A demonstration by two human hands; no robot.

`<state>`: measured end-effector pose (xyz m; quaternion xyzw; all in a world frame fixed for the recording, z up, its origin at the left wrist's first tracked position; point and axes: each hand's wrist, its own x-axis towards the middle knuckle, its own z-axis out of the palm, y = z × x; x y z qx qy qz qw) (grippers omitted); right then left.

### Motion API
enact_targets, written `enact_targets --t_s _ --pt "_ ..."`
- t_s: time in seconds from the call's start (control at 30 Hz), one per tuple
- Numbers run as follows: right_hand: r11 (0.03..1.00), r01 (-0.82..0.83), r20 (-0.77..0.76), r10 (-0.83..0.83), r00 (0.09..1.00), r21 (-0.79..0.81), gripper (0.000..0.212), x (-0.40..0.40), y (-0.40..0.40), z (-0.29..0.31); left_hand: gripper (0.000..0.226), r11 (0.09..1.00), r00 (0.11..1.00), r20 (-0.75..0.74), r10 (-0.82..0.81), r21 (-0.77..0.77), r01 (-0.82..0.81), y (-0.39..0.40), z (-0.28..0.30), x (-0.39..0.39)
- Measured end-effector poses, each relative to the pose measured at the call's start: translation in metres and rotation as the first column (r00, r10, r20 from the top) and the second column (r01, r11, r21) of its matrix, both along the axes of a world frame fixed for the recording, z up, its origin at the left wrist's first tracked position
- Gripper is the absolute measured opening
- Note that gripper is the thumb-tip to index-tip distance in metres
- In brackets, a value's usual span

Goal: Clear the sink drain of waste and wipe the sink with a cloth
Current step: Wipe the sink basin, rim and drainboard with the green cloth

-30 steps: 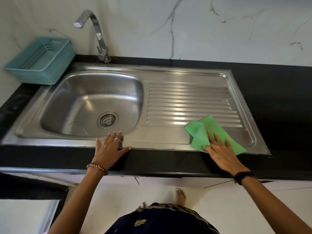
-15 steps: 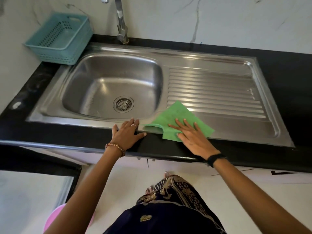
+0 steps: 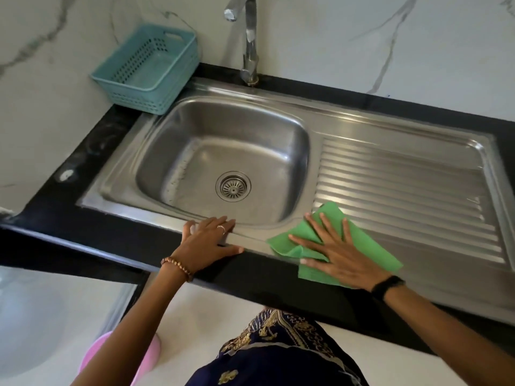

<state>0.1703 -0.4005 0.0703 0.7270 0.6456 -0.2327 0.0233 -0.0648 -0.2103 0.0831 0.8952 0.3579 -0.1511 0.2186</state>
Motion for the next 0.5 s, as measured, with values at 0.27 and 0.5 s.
enact_targets --t_s 0.27,0.5 --pt "0.985 0.089 0.191 -0.117 0.975 0.151 0.052 0.008 0.117 -0.019 0.076 0.998 1.000 -0.027 0.011 -0.057 -0.012 0.009 0.004 0.005" --pt "0.979 0.026 -0.159 0.007 0.987 0.202 0.053 -0.005 0.063 -0.013 0.088 0.998 0.999 -0.008 0.047 -0.031 -0.048 0.021 -0.007 -0.011"
